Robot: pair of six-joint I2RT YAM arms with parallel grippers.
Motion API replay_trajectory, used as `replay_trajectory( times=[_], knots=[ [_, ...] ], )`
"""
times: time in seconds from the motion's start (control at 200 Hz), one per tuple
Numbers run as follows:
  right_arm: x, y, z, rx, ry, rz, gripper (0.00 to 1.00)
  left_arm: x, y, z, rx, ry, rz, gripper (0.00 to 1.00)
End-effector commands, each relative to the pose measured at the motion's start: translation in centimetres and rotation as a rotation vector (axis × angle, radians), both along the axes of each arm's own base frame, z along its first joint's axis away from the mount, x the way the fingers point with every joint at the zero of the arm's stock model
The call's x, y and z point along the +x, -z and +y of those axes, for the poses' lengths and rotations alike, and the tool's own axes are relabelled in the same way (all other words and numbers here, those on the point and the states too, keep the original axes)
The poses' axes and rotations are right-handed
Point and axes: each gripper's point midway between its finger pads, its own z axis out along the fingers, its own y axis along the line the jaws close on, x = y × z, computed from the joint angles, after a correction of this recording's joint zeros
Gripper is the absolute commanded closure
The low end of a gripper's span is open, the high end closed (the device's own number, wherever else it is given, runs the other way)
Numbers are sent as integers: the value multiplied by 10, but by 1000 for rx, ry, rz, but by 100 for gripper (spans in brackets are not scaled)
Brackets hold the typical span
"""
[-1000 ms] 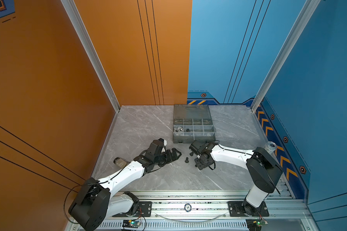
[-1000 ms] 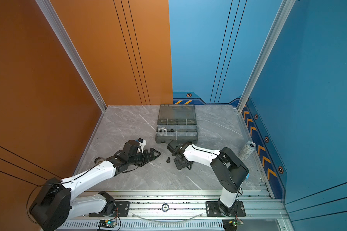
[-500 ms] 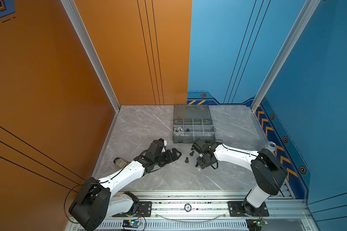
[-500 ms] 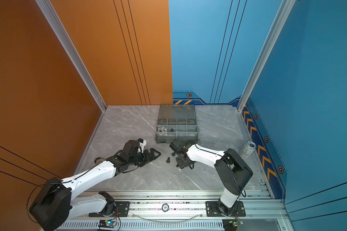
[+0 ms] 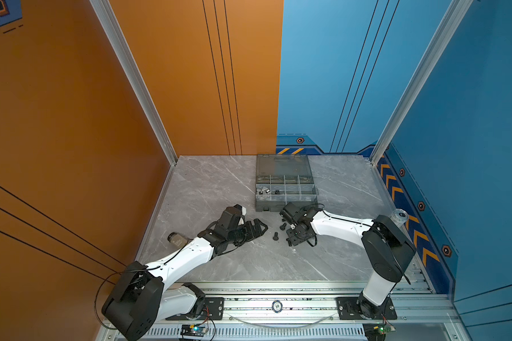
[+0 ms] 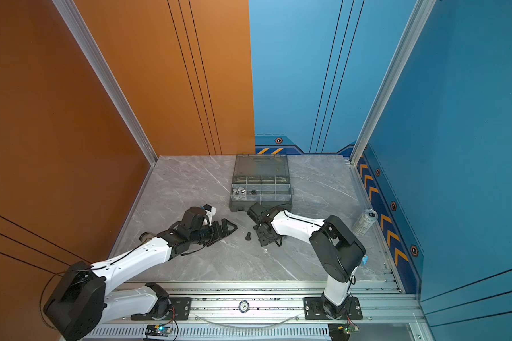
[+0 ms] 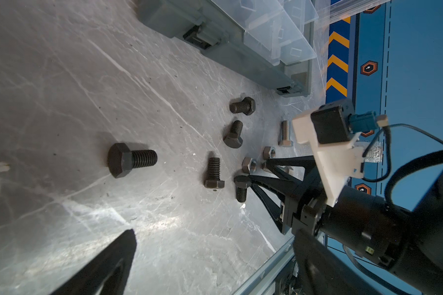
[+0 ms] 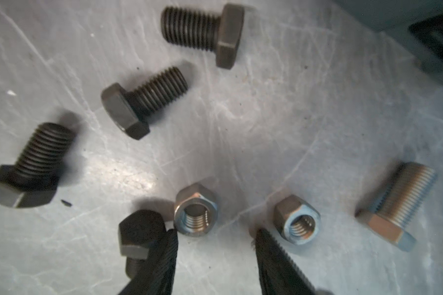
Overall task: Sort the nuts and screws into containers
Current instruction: 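Lower and close the right gripper on a silver hex nut, then carry the silver nut with the right gripper into a compartment and release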
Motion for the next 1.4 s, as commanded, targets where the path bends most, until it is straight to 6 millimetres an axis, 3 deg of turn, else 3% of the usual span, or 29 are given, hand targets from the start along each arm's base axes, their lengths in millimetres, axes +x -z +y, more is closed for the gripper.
replay_trajectory(
  times=[0.0,0.345,0.791,1.141,1.267,1.392],
  knots=[
    [-6,13,1,2,-9,51,49,-3,3,-1,10,11,15,2],
    [-4,22,4,8,-13,62,50,-4,4,-1,12,11,16,2],
    [-5,33,2,9,-1,84,60,-5,4,1,12,5,17,2],
    [-10,33,-4,13,21,93,74,-6,4,3,15,3,16,2],
    [-12,31,-7,14,33,93,86,-6,5,2,15,2,16,2],
    [-5,17,-4,58,44,69,97,-6,4,2,12,5,16,2]
  ],
)
